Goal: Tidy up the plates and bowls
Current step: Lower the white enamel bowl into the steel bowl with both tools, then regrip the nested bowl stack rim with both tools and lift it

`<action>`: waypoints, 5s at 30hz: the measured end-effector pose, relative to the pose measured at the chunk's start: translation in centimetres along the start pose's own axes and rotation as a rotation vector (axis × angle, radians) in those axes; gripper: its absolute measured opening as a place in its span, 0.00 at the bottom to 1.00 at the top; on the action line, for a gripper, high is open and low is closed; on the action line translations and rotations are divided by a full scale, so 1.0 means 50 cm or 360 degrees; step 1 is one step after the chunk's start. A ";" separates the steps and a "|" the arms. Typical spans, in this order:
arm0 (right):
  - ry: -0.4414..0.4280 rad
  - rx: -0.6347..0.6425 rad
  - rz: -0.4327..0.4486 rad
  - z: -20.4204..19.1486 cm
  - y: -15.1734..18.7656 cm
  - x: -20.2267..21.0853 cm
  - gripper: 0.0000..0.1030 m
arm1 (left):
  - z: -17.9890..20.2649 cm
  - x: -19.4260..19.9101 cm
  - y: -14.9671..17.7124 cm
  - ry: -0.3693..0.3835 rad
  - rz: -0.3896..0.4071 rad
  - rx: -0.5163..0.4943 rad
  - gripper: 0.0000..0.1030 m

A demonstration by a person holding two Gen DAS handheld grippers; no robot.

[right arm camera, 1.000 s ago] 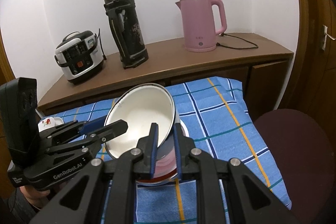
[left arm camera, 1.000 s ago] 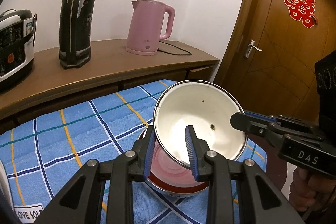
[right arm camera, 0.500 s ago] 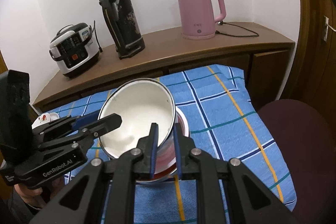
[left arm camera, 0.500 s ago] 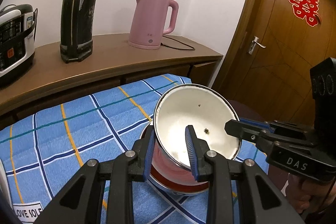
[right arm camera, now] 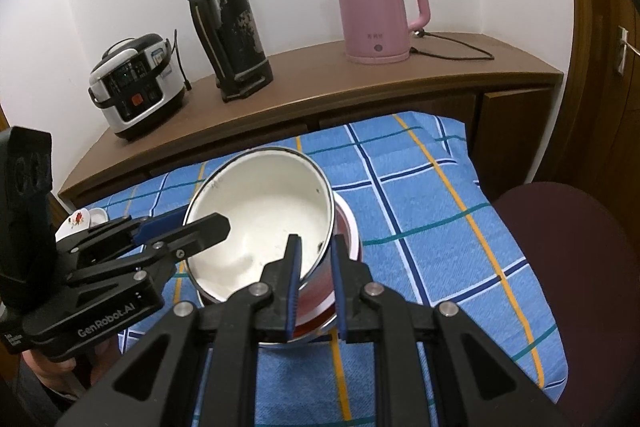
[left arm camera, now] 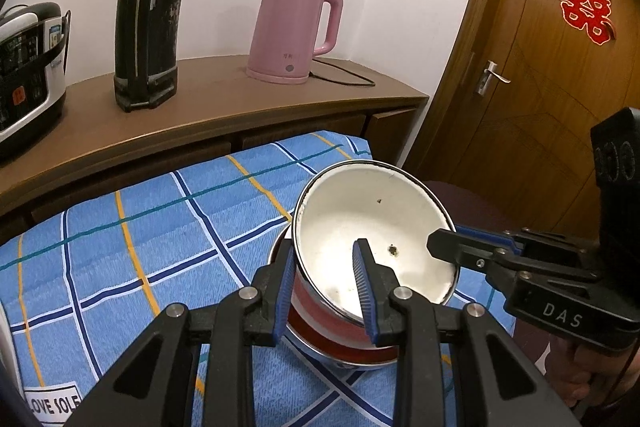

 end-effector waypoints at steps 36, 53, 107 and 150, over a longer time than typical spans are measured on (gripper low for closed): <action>-0.0004 0.0002 -0.0060 0.004 0.013 -0.026 0.15 | -0.007 -0.015 0.012 0.0004 -0.0065 -0.0003 0.31; -0.0022 0.0006 -0.0064 0.002 0.015 -0.022 0.15 | -0.006 -0.014 0.012 0.0002 -0.0055 -0.0028 0.31; 0.0059 0.0019 -0.0027 0.018 0.024 -0.020 0.16 | -0.010 -0.015 0.012 -0.0046 -0.0023 -0.0059 0.50; -0.0020 -0.0158 -0.0140 0.031 0.040 -0.074 0.26 | -0.027 -0.070 0.039 -0.0046 -0.0251 0.0050 0.49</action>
Point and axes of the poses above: each gripper's, at about its wrist camera, not at the fingertips, and x roughly against the way its jaws point, z to its right, y to its underside, the point moved 1 cm from there along -x, roughly the way its jaws point, and after that the axes turned 1 degree about y, right-handed, at the moved point
